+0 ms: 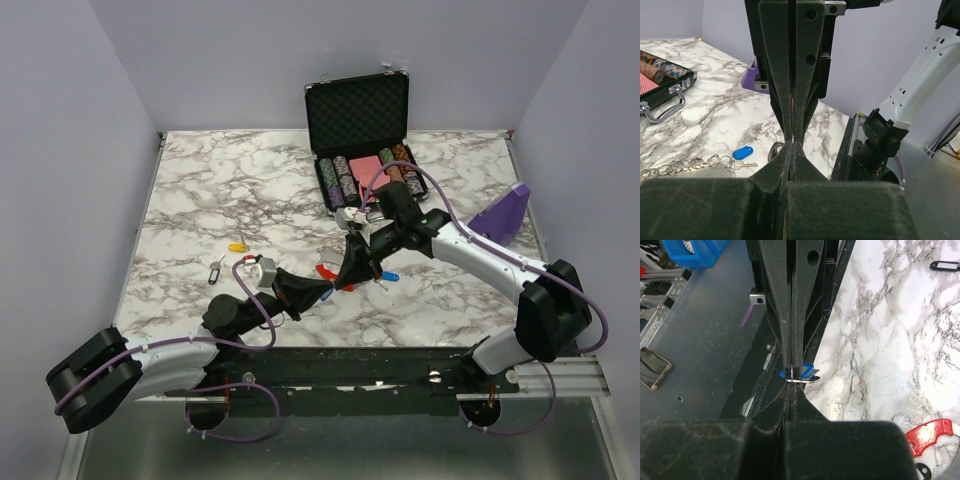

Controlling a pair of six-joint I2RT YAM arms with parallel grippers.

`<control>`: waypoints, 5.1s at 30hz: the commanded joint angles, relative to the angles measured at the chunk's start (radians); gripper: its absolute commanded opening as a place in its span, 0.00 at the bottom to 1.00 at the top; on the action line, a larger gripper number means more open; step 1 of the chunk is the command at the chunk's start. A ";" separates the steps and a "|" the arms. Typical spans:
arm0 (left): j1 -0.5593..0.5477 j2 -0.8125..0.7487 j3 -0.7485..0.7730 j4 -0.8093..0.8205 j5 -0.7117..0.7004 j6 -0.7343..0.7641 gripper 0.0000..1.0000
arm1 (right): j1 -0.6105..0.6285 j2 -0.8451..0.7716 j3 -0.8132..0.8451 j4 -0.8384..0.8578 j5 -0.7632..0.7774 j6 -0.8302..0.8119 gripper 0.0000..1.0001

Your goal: Put the keys on the keyring

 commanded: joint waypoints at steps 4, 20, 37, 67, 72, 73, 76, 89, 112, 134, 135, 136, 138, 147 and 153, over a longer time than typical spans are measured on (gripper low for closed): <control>0.001 -0.132 -0.020 -0.165 -0.017 0.035 0.49 | 0.007 0.002 0.048 -0.075 0.089 -0.054 0.01; 0.004 -0.870 0.279 -1.323 -0.320 0.200 0.85 | 0.004 0.075 0.273 -0.817 0.975 -0.366 0.01; 0.004 -0.825 0.365 -1.389 -0.294 0.305 0.86 | -0.124 0.106 -0.081 -0.936 1.573 -0.335 0.02; -0.002 -0.864 0.343 -1.365 -0.292 0.302 0.87 | -0.122 0.479 0.112 -0.752 1.453 -0.188 0.05; -0.005 -0.859 0.342 -1.363 -0.294 0.302 0.87 | -0.122 0.488 0.106 -0.739 1.435 -0.185 0.06; -0.004 -0.859 0.340 -1.363 -0.294 0.302 0.87 | -0.122 0.489 0.106 -0.736 1.432 -0.185 0.06; -0.005 -0.861 0.342 -1.365 -0.292 0.302 0.87 | -0.122 0.488 0.106 -0.736 1.429 -0.183 0.07; -0.010 -0.864 0.342 -1.366 -0.295 0.302 0.87 | -0.122 0.476 0.117 -0.746 1.413 -0.185 0.17; -0.015 -0.893 0.325 -1.349 -0.298 0.294 0.90 | -0.167 0.302 0.385 -0.824 1.079 -0.202 0.47; 0.019 -0.715 0.235 -1.415 -0.295 -0.270 0.99 | -0.277 -0.003 -0.138 0.266 0.235 0.302 0.97; 0.021 -0.703 0.228 -1.418 -0.295 -0.283 0.99 | -0.276 -0.003 -0.150 0.297 0.262 0.342 0.96; 0.024 -0.688 0.218 -1.415 -0.295 -0.295 0.99 | -0.276 0.003 -0.155 0.307 0.273 0.357 0.96; 0.036 -0.663 0.193 -1.385 -0.278 -0.315 0.99 | -0.276 0.023 -0.132 0.305 0.309 0.380 0.94; 0.136 -0.499 0.217 -1.312 -0.177 -0.266 0.98 | -0.274 0.405 0.377 -0.314 0.379 -0.061 0.70; 0.189 -0.396 0.251 -1.312 -0.133 -0.203 0.98 | -0.274 0.154 0.093 -0.151 0.310 -0.584 0.94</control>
